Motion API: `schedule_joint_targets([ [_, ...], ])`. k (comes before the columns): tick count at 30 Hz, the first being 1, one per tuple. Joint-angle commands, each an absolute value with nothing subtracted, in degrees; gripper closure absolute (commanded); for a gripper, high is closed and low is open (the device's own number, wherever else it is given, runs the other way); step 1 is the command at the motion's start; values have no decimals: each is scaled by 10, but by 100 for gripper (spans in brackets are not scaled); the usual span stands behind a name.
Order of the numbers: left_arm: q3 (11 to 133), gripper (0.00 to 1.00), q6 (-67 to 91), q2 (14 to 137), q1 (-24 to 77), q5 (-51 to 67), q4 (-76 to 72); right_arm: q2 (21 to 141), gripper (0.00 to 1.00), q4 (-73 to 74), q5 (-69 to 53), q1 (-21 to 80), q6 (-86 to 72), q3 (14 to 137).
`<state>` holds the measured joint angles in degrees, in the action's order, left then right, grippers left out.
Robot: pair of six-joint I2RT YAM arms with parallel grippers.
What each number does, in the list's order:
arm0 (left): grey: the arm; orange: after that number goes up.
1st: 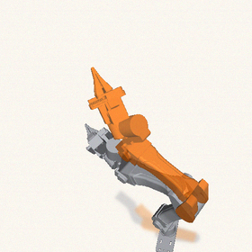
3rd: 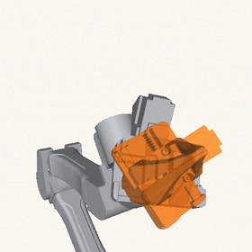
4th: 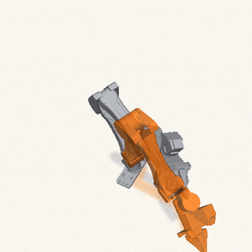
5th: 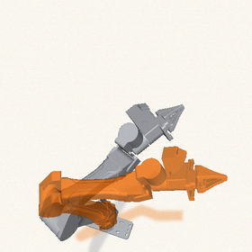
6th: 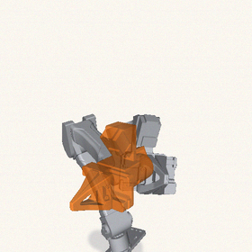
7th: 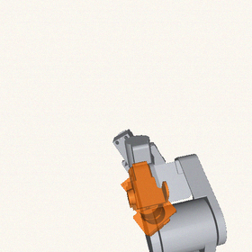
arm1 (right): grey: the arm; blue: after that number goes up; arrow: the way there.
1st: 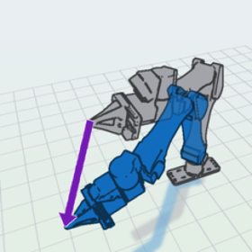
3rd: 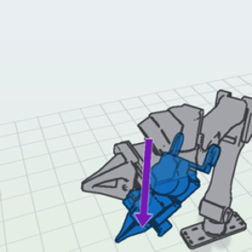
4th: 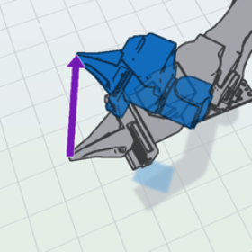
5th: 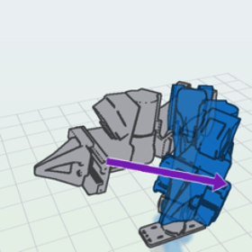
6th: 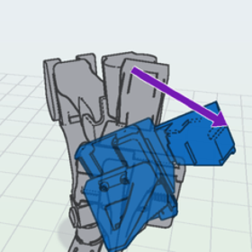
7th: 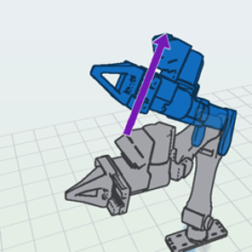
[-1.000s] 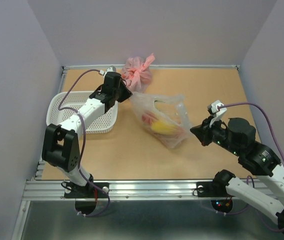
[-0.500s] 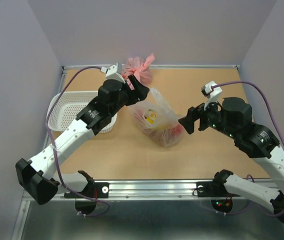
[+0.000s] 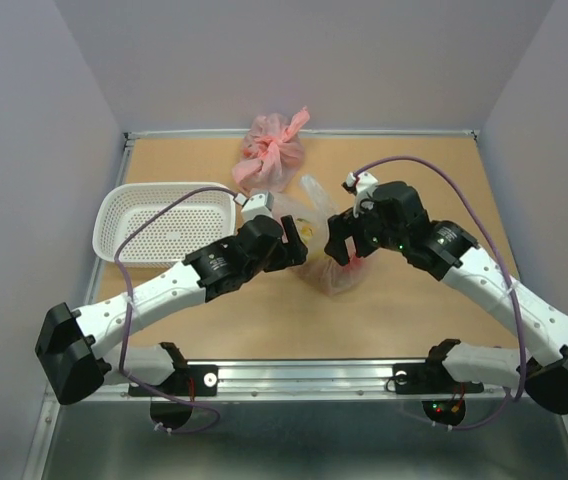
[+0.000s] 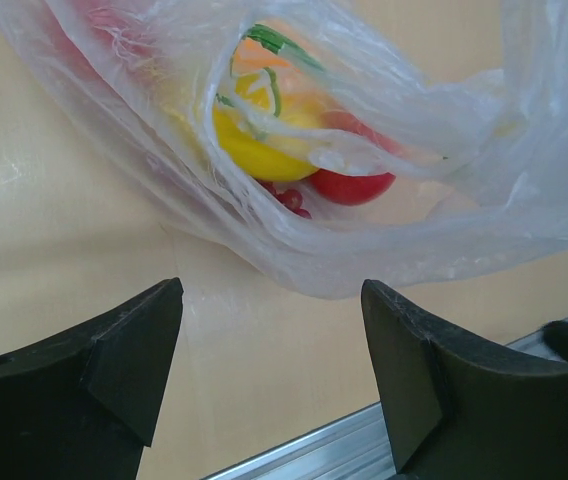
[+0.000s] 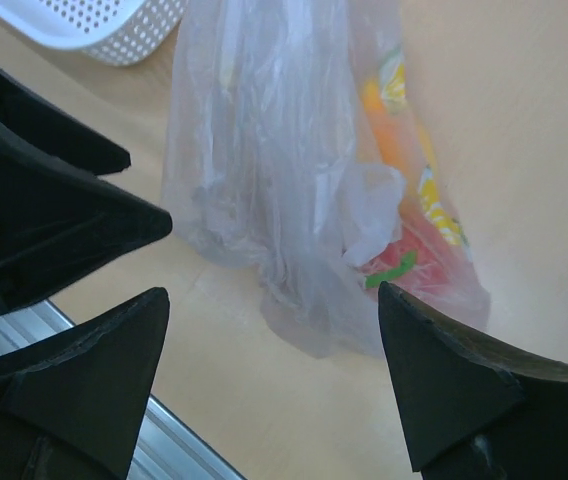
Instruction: Untie the knot of the plastic bag and take out the fruit
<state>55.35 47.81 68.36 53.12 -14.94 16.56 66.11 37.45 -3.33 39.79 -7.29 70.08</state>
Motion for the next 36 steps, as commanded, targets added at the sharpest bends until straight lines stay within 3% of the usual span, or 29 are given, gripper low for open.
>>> schedule_joint_targets([
  [1,541,18,503,667,531,-189,119,645,12,309,-112,399,-82,614],
  [6,503,20,528,660,529,-201,84,614,25,287,-187,399,-156,463],
  [13,476,21,561,677,526,-187,34,534,24,287,-228,399,-247,366],
  [18,487,22,563,727,526,-154,5,501,17,304,-227,399,-243,404],
  [23,491,25,572,756,526,-145,-14,481,9,361,-133,400,-216,502],
  [29,466,41,586,754,526,-150,-16,491,7,431,31,399,-160,634],
  [35,434,80,583,748,526,-156,-34,560,7,439,128,399,-104,717],
  [36,430,93,582,746,526,-157,-42,572,7,439,166,399,-92,722],
])
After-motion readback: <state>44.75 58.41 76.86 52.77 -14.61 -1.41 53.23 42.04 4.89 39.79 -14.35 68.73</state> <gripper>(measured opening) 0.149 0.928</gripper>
